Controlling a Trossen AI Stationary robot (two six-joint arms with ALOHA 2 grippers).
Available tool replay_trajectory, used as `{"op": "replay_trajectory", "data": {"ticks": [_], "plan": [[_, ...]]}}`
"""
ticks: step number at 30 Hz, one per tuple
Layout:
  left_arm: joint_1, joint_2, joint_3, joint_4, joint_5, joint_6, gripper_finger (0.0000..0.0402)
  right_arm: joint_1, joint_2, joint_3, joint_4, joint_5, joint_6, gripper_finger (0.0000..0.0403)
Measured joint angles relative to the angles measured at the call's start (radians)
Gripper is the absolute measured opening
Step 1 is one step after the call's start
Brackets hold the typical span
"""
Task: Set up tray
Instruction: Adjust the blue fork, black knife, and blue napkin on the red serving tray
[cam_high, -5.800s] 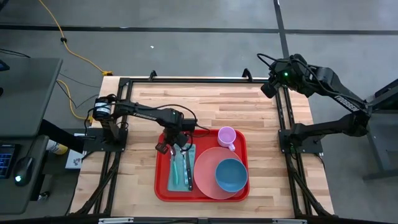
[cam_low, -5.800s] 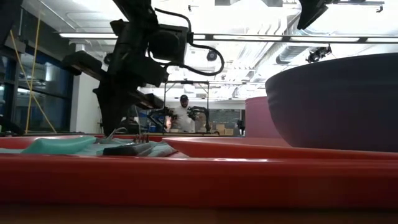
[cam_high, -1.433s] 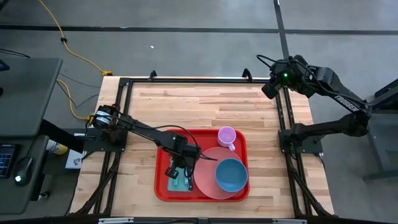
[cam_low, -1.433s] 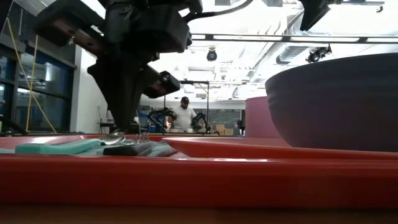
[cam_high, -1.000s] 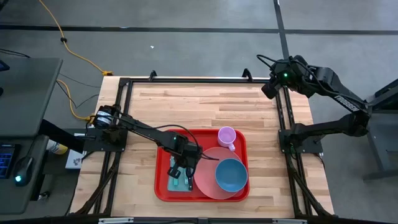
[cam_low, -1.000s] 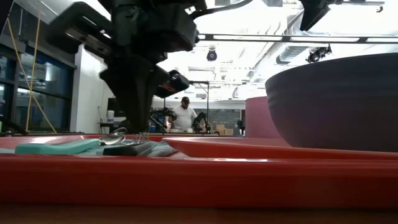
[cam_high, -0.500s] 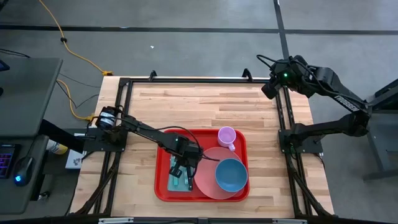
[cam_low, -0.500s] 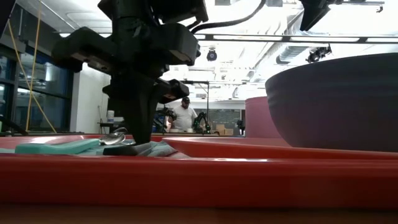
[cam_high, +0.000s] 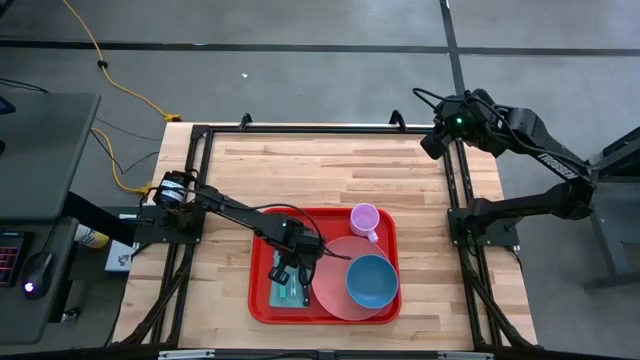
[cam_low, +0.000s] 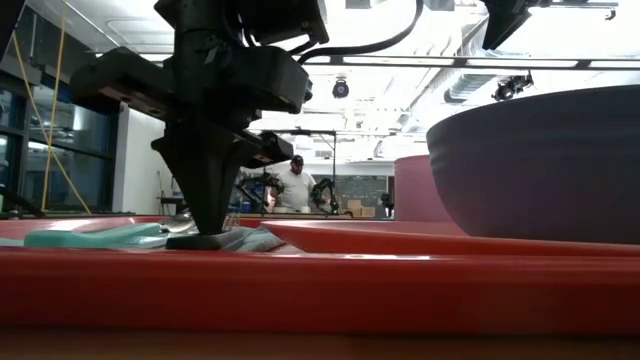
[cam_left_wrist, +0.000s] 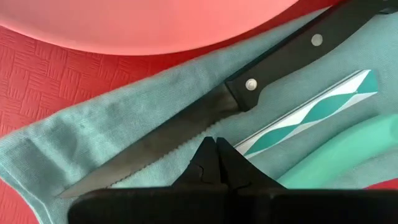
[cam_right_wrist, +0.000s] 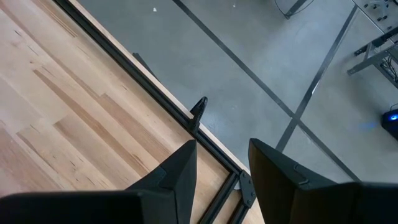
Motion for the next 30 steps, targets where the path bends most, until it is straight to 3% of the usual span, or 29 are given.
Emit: {"op": "replay_trajectory", "data": {"ticks": [20,30], "plan": [[-0.002,0.0,0.0,-0.006,0.049,0.003,0.0008,0.0,0.0,0.0,0.0,0.0,0.0,0.0124],[0.0,-0.002,0.108,-0.011,0.017,0.083,0.0008,0.0,0.0,0.0,0.0,0.0,0.0,0.0124]]}}
